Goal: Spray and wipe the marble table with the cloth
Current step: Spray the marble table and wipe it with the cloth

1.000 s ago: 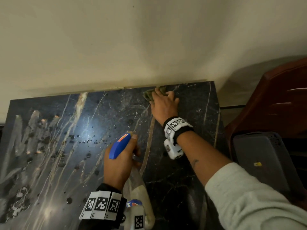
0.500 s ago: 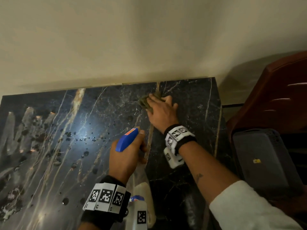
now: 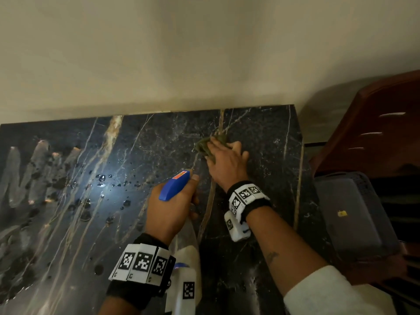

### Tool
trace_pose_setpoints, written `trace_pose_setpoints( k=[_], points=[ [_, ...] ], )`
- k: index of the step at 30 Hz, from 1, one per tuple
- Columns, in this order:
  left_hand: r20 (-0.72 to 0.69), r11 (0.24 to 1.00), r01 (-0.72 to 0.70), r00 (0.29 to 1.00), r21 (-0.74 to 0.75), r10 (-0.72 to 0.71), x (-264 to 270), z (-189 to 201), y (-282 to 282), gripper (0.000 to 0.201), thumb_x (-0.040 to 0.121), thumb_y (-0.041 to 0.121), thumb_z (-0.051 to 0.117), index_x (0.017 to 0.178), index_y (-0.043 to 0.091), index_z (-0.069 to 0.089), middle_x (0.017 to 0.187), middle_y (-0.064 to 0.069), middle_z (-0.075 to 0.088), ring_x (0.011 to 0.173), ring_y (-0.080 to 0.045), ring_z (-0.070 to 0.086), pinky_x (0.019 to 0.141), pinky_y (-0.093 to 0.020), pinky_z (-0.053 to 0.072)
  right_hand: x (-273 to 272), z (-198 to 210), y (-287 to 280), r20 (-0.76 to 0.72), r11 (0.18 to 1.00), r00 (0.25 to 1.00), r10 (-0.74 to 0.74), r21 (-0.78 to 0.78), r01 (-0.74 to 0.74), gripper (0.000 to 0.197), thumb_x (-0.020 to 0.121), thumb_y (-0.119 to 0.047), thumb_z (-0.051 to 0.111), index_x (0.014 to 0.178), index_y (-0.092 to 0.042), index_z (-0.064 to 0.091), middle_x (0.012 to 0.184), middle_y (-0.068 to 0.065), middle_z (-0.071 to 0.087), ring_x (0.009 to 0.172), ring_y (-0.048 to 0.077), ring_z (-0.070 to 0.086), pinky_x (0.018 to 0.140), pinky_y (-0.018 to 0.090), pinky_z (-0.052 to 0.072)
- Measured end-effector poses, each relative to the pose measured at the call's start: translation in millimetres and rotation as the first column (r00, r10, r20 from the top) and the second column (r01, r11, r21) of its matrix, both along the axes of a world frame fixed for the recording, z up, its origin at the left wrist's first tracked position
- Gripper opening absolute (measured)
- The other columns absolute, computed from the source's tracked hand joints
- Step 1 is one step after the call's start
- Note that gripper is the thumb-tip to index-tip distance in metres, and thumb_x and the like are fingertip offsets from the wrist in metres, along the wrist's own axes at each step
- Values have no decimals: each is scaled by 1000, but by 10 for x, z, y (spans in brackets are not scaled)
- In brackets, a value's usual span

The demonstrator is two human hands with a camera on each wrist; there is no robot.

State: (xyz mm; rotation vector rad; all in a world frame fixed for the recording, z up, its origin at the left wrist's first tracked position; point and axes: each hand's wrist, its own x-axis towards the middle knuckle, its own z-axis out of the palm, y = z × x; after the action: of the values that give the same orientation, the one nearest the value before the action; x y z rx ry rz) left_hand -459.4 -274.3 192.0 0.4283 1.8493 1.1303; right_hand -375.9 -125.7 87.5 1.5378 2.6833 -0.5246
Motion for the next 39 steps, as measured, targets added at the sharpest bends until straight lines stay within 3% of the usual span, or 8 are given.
trace_pose_setpoints(
  k=[3,6,16,22,27,32,35,39],
  points=[
    [-14,999,27,1000,21,-26,-63,49,-59,41,102,30,64,86,-7,63,66,-10,63,57,-25,63,58,-42,58,256,23,65,-25,961,961,-276,-16,275,45,100,-39,51,145,-37,49,156,-20,38,121,23,36,89,42,31],
    [-25,999,23,999,38,-22,-126,37,-139,41,102,29,63,87,-9,63,68,-14,64,54,-22,61,49,-27,54,361,-5,6,-27,905,905,-426,-9,425,44,98,-39,56,142,-39,51,156,-22,38,124,24,35,92,45,31],
    [-24,996,-80,996,45,81,-150,-173,-148,32,100,28,67,85,-1,69,63,-6,63,52,-15,60,46,-28,53,157,-6,-498,26,992,992,-124,8,124,44,99,-42,52,143,-39,49,158,-25,33,124,21,34,91,42,31],
    [-91,984,-144,984,110,154,-184,-115,-209,32,99,24,69,78,0,69,66,-11,64,53,-20,61,45,-32,55,388,-42,-353,-68,928,926,-372,-14,371,45,98,-39,56,143,-38,51,155,-25,39,121,19,35,86,34,20],
    [-206,963,-101,966,249,154,-190,33,-172,34,100,21,68,76,-3,69,63,-19,63,45,-24,59,43,-28,53,201,-17,-542,-27,940,940,-340,-13,340,44,100,-42,52,144,-37,49,158,-23,34,122,20,33,90,38,27],
    [-229,965,-44,968,257,105,-167,41,-87,41,97,30,71,73,-3,67,63,-21,62,54,-43,60,50,-56,55,268,15,-763,47,996,995,-87,8,87,46,100,-43,49,146,-41,43,159,-27,27,128,20,33,93,41,31],
    [-203,979,-30,977,204,73,-132,45,-86,52,91,44,70,71,-4,64,65,-25,61,54,-45,59,52,-58,55,432,-5,-661,29,959,961,-277,-50,278,45,101,-41,47,146,-39,44,160,-26,27,128,20,31,94,43,29],
    [-147,981,-124,978,152,146,-120,-23,-157,37,97,26,73,73,-2,68,61,-13,63,50,-26,60,45,-34,55,282,-14,-730,-6,878,879,-477,-36,477,45,101,-40,48,145,-36,46,161,-23,27,126,23,32,93,47,32]
  ],
)
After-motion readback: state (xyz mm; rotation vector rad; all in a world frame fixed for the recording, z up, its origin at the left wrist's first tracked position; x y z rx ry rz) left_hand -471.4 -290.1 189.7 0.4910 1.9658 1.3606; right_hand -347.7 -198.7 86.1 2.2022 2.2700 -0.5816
